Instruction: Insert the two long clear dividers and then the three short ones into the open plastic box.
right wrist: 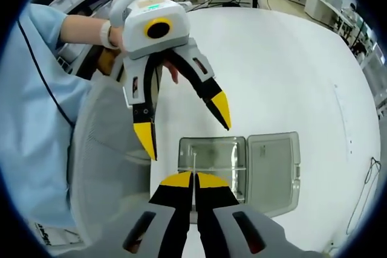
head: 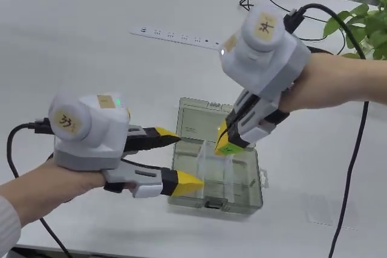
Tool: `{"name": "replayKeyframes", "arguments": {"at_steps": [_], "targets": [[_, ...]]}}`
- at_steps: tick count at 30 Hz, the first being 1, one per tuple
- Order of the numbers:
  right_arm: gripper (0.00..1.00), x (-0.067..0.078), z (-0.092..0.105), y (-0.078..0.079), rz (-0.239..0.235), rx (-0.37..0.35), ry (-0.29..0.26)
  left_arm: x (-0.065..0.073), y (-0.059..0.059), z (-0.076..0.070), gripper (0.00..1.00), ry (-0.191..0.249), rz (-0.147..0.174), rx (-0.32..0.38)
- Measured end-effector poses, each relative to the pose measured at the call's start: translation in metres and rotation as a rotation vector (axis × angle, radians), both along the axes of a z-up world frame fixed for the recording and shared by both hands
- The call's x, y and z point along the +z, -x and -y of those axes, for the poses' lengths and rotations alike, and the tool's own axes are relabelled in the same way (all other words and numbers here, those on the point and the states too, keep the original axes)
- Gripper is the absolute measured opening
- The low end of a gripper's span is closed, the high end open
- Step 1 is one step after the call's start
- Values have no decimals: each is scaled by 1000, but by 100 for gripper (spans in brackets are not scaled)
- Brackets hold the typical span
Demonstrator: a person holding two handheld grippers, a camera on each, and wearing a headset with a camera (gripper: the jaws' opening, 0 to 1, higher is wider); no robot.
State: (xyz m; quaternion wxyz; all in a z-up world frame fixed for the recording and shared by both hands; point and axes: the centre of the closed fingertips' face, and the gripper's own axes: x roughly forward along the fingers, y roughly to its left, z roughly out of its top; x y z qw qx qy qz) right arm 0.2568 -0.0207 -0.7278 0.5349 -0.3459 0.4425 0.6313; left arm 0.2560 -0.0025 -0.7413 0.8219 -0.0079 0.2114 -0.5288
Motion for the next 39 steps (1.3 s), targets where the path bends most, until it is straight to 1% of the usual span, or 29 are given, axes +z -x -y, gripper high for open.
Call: {"name": "replayKeyframes", "arguments": {"at_steps": [3,5,6,8,9,10,12,13,14,16,18,20,22,26,28,33,35,39], "targets": [[2,-2,-2,-5,23,-4,-6,-4,-2,-5,66,-21,7,14],[2,-4,-7,-9,36,-16,-23,-4,-1,-8,69,-29,9,19],[2,-5,-10,-12,39,-34,-37,-6,-2,-11,71,-45,20,28],[2,-7,-15,-16,37,-49,-57,-8,-4,-14,78,-64,27,38],[2,-7,-17,-16,36,-53,-63,-11,-7,-18,82,-76,24,69],[2,-9,-18,-16,38,-54,-67,-12,-10,-21,89,-86,28,89],[2,-12,-18,-14,37,-53,-64,-16,-12,-26,97,-111,33,113],[2,-13,-18,-13,38,-50,-64,-17,-13,-27,100,-119,36,117],[2,-15,-18,-13,36,-50,-63,-18,-13,-29,100,-125,31,122],[2,-20,-19,-16,45,-56,-72,-18,-13,-31,100,-129,36,130],[2,-22,-20,-17,38,-76,-82,-19,-13,-33,100,-125,29,133],[2,-25,-19,-18,43,-78,-80,-19,-12,-34,100,-124,29,134],[2,-29,-18,-17,38,-78,-72,-20,-11,-35,100,-124,23,133],[2,-32,-16,-18,34,-89,-76,-22,-8,-35,100,-118,13,134],[2,-34,-15,-20,42,-90,-72,-23,-6,-35,99,-114,7,132],[2,-35,-15,-19,43,-94,-78,-23,-4,-34,97,-108,0,130],[2,-35,-16,-20,54,-89,-82,-23,-3,-34,96,-104,-4,132],[2,-34,-17,-21,55,-91,-86,-23,-3,-33,95,-101,-6,129]]}}
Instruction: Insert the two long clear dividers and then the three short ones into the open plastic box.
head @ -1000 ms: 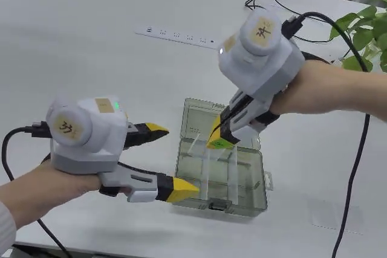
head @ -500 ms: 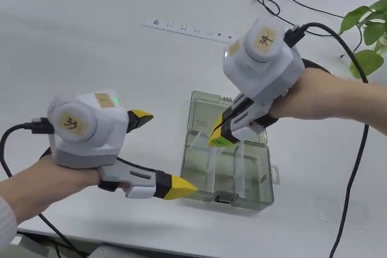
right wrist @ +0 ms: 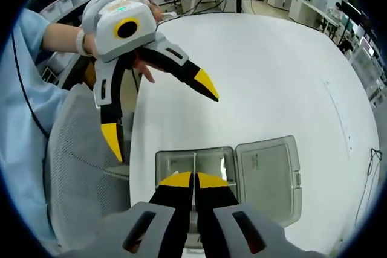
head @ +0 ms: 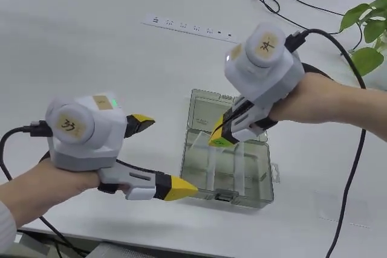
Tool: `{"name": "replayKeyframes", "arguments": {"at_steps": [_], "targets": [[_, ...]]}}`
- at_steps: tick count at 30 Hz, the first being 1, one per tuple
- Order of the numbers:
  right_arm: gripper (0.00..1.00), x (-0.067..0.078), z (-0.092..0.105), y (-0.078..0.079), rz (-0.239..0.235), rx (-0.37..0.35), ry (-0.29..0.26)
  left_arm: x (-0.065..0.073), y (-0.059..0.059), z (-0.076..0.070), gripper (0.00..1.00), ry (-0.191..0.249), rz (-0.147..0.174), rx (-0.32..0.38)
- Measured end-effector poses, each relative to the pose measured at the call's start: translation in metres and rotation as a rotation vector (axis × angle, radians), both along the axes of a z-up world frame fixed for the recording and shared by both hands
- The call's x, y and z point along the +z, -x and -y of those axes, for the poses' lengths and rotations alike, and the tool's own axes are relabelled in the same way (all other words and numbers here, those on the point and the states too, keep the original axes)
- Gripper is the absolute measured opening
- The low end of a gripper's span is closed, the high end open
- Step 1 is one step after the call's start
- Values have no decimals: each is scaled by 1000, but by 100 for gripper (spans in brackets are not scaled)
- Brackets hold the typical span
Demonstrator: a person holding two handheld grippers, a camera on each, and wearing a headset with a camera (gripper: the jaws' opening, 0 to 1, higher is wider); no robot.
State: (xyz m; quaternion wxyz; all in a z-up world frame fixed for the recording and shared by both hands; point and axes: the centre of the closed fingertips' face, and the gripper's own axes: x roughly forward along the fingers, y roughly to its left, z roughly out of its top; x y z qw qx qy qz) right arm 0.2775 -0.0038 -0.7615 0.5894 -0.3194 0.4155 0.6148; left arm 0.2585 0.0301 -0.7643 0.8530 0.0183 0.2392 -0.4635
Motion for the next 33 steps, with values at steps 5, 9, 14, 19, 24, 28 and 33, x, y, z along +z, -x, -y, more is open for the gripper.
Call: {"name": "replayKeyframes", "arguments": {"at_steps": [5,9,14,19,24,28,33], "targets": [[2,0,-3,3,-3,6,-2,-1,2,1,94,2,-4,-1],[2,-2,-4,7,6,15,7,-1,3,1,93,5,-7,-2],[2,-3,-6,9,14,19,3,-3,4,-1,92,3,-12,0],[2,-7,-7,9,30,28,12,-4,5,0,92,6,-18,1],[2,-11,-9,8,41,33,5,-4,6,2,91,8,-21,-2],[2,-16,-11,10,50,47,9,-5,7,3,91,11,-24,-4],[2,-23,-11,9,52,55,10,-5,7,4,91,12,-26,-5]]}}
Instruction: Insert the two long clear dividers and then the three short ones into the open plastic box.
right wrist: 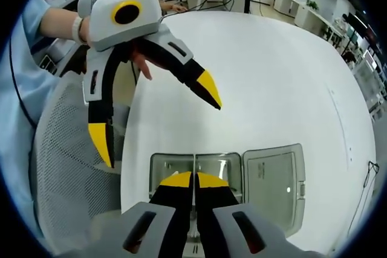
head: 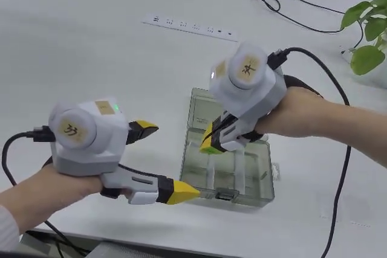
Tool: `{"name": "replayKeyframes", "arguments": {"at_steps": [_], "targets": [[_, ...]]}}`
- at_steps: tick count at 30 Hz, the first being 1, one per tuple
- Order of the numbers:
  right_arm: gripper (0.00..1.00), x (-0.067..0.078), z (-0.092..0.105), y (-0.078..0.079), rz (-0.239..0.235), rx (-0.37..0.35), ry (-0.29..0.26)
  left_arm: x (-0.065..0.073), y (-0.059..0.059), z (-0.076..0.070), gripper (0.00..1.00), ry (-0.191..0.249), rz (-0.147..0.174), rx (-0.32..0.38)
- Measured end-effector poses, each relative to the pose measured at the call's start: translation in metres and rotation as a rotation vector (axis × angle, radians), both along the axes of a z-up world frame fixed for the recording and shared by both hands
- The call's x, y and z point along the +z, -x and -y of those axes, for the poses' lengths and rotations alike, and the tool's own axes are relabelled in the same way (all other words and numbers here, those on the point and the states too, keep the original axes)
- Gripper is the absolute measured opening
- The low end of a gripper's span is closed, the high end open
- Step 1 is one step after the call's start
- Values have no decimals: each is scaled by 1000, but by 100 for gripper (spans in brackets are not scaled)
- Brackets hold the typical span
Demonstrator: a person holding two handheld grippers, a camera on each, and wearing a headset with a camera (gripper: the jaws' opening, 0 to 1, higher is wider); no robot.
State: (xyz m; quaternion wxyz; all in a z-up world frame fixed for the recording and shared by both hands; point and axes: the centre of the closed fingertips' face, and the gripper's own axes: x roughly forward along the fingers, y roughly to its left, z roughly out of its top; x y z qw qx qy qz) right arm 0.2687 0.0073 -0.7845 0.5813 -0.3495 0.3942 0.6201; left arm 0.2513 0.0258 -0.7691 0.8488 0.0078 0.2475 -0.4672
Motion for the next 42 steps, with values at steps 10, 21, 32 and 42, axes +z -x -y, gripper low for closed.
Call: {"name": "replayKeyframes", "arguments": {"at_steps": [10,21,32,42], "targets": [[2,-13,0,-2,3,-4,20,0,0,-2,89,1,-5,3],[2,-30,-1,0,43,20,61,0,-2,-4,89,-1,0,0],[2,-34,-1,-1,52,11,73,-1,-3,-2,88,0,2,-5],[2,-33,-2,-1,51,16,74,4,-3,-1,88,-2,11,-9]]}}
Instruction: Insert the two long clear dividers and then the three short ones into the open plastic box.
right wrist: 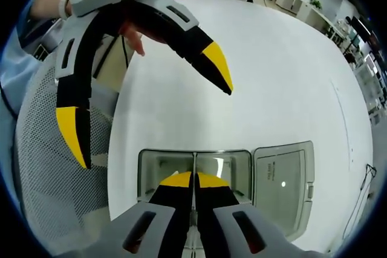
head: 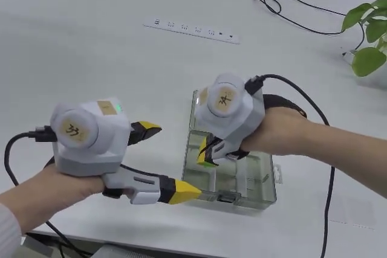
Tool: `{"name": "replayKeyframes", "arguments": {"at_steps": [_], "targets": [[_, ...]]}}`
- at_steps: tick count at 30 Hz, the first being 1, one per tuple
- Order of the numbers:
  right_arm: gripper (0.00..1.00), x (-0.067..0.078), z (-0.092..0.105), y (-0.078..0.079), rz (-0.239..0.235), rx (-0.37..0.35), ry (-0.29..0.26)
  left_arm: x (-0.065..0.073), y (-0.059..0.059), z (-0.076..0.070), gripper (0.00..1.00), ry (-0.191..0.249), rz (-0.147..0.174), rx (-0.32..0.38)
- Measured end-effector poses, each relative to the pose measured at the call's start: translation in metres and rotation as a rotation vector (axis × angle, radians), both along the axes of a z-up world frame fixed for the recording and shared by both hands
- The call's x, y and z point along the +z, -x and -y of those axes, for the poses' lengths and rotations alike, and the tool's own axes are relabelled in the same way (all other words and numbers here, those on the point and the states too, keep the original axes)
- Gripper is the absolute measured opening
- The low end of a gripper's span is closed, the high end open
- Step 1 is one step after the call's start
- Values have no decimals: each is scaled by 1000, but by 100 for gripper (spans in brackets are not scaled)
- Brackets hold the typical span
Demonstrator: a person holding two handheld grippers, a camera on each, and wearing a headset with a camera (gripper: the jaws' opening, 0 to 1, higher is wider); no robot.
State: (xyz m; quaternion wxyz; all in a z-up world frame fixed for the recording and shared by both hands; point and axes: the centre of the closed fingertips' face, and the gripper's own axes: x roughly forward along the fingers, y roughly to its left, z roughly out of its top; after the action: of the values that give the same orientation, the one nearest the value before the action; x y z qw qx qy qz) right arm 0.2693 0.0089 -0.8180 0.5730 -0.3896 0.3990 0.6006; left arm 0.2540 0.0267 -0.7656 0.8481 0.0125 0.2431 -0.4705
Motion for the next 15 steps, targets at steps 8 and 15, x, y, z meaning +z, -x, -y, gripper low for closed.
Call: {"name": "replayKeyframes", "arguments": {"at_steps": [8,15], "targets": [[10,-1,1,3,25,35,-7,1,2,2,88,-3,-1,-5],[22,14,-2,4,44,10,-94,3,1,3,88,-3,1,-6]]}}
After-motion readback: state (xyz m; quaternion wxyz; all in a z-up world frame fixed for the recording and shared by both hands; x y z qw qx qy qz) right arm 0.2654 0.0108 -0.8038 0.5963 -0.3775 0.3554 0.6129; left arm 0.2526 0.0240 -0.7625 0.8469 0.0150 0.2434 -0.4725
